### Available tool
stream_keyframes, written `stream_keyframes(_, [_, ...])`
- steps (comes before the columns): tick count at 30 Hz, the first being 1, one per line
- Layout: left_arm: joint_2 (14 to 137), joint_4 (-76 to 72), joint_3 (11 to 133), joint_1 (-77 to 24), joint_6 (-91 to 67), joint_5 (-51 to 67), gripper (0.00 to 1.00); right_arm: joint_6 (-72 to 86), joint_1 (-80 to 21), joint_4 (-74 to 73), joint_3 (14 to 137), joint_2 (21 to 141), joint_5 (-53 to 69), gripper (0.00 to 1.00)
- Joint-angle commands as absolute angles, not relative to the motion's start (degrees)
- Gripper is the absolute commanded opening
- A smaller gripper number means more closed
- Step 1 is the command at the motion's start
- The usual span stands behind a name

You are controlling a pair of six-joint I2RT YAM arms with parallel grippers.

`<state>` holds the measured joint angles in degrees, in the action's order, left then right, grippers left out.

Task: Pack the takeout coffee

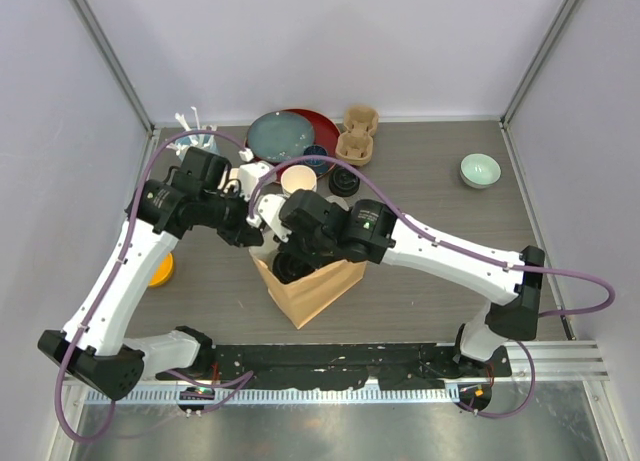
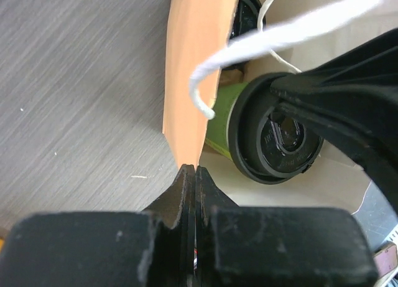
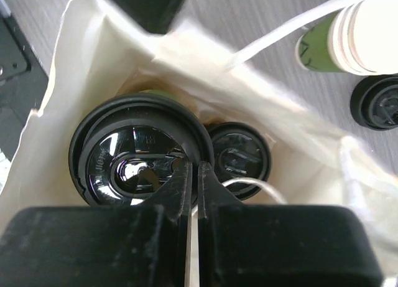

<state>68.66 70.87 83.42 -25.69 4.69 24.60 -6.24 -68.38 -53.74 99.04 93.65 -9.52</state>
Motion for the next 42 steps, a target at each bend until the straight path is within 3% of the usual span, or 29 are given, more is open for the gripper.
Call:
stream_keyframes(1, [67.6, 65.5, 85.4, -27.3, 4.9, 27.0, 0.00, -11.4, -69.2, -52.0, 93.2, 92.5, -4.4, 0.01])
stream_keyframes(8, [67.9, 64.9, 84.7, -27.2, 5.4, 29.1, 0.00, -11.2, -69.3, -50.7, 88.9, 90.2, -3.6, 0.01])
stream_keyframes(29, [67.9, 66.1, 84.8, -27.4, 7.8, 38.2, 0.00, -18.8, -68.0, -56.6, 97.6, 105.0, 2.4, 0.01])
stream_keyframes(42, [68.0, 66.1, 85.7, -27.4, 7.2, 40.3, 0.00, -15.3, -66.3, -58.7, 97.5, 109.4, -2.5, 0.01])
